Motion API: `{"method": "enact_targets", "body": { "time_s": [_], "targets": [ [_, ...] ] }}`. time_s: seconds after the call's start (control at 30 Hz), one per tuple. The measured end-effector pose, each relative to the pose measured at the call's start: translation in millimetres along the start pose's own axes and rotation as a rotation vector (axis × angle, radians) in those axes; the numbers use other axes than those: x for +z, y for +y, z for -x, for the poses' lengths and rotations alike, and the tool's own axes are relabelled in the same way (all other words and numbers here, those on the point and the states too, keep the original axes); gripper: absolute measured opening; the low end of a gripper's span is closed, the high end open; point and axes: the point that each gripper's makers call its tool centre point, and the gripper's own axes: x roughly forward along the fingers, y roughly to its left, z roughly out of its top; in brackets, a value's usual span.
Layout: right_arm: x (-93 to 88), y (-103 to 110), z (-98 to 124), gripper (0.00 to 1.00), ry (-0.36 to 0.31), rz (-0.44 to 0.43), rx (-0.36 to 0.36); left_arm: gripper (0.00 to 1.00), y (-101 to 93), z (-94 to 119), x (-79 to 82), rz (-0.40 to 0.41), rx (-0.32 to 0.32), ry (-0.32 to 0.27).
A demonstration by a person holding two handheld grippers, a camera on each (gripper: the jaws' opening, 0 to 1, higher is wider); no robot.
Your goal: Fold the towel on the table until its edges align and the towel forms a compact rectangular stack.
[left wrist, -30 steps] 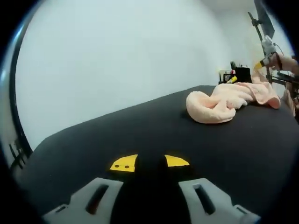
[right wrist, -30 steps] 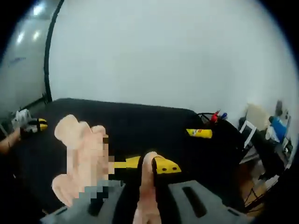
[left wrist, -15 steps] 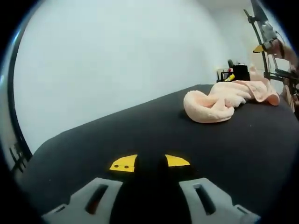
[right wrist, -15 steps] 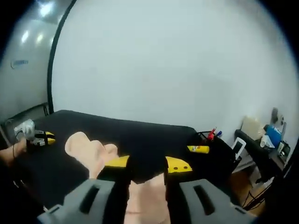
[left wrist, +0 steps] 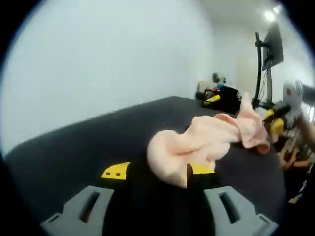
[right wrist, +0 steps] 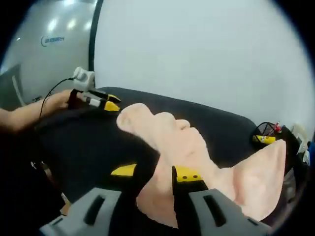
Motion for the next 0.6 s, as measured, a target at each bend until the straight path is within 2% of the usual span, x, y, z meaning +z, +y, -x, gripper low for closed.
{"method": "enact_targets", "body": {
  "time_s": [0.07,0.1,0.13,0.17,0.2,0.23,0.27,0.3,0.33,0.37,0.4,0.43,0.5,0.6],
  "targets": [
    [-4.2,7.2,-2.5,0.26,0.01,0.004,0.005,0.58,6.7,-25.3,-5.4,0.109,-0.015,0.031],
    [-8.4,12.7,-4.3,0.26,0.022,0.014,0.012,0.55,13.7,-34.4,-7.4,0.155,-0.013,0.044],
    [-14.9,17.8,-7.1,0.27,0.043,0.028,0.019,0.46,14.6,-39.2,-5.6,0.158,-0.007,0.022],
    [-21.5,19.1,-9.1,0.29,0.063,0.048,0.006,0.27,21.7,-42.1,-1.6,0.151,0.016,0.002],
    [-29.4,19.7,-10.2,0.3,0.084,0.094,-0.019,0.11,28.3,-40.2,0.4,0.138,0.066,-0.014],
    [-41.7,15.6,-13.3,0.3,0.126,0.172,-0.051,0.08,36.9,-35.2,1.1,0.124,0.105,-0.005],
    [-50.8,15.0,-14.7,0.29,0.151,0.217,-0.067,0.03,41.0,-27.6,2.5,0.107,0.113,0.001],
    [-53.0,9.5,-16.0,0.27,0.141,0.22,-0.093,0.02,48.2,-21.2,8.8,0.093,0.116,-0.017],
    [-54.1,-3.3,-17.1,0.23,0.128,0.217,-0.122,0.02,56.7,-5.4,21.2,-0.017,0.149,-0.051],
    [-51.6,-9.6,-15.9,0.15,0.104,0.19,-0.14,0.02,49.7,16.0,22.0,-0.131,0.175,-0.041],
    [-49.3,-16.5,-14.1,0.07,0.09,0.164,-0.152,0.02,53.5,26.8,26.3,-0.195,0.204,-0.039],
    [-49.6,-18.5,-13.4,0.05,0.09,0.157,-0.145,0.01,72.7,42.0,36.8,-0.292,0.266,-0.03],
    [-46.8,-24.5,-15.2,0.04,0.08,0.133,-0.12,0.01,95.7,74.8,50.5,-0.393,0.316,-0.019],
    [-35.7,-27.3,-18.8,0.04,0.026,0.184,-0.108,0.01,120.9,127.6,59.6,-0.496,0.381,0.006]
  ]
}}
